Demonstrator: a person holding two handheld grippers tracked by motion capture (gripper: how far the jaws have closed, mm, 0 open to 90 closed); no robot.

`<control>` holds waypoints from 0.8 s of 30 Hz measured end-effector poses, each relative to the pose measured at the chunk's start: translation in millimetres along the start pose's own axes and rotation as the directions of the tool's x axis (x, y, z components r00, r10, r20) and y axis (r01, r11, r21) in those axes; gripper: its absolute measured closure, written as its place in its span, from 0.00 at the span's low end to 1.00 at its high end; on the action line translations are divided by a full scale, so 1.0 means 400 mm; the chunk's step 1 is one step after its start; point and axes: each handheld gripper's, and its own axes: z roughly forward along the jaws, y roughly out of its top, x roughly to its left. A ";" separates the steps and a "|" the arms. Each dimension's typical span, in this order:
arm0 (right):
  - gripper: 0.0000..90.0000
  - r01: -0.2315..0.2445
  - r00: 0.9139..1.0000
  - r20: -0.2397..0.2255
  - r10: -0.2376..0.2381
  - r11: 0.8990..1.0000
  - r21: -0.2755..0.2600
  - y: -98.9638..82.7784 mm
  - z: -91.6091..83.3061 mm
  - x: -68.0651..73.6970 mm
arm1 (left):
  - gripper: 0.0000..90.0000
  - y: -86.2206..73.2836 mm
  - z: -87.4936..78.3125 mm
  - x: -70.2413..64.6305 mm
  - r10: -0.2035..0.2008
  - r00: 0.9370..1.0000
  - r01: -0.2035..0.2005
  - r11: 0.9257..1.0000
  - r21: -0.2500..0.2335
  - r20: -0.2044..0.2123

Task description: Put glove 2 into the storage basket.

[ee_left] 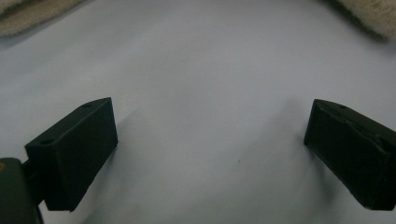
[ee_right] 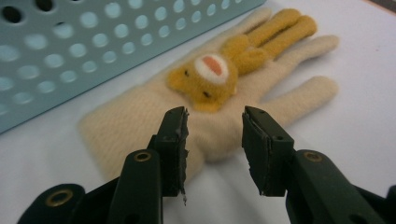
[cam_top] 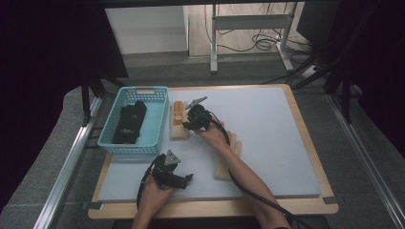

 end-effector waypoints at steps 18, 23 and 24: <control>0.98 0.022 1.000 -0.002 -0.022 0.997 0.073 -0.031 -0.096 0.028 | 0.04 0.000 0.000 0.000 -0.001 1.000 0.001 1.000 0.002 0.001; 0.89 0.022 0.999 -0.034 -0.019 0.995 0.100 -0.096 -0.167 0.035 | 0.03 0.000 0.001 0.001 -0.002 1.000 0.002 1.000 0.003 0.002; 0.81 0.033 0.999 -0.036 -0.030 0.995 0.089 -0.100 -0.178 0.032 | 0.03 0.000 0.001 0.001 -0.002 1.000 0.002 1.000 0.003 0.002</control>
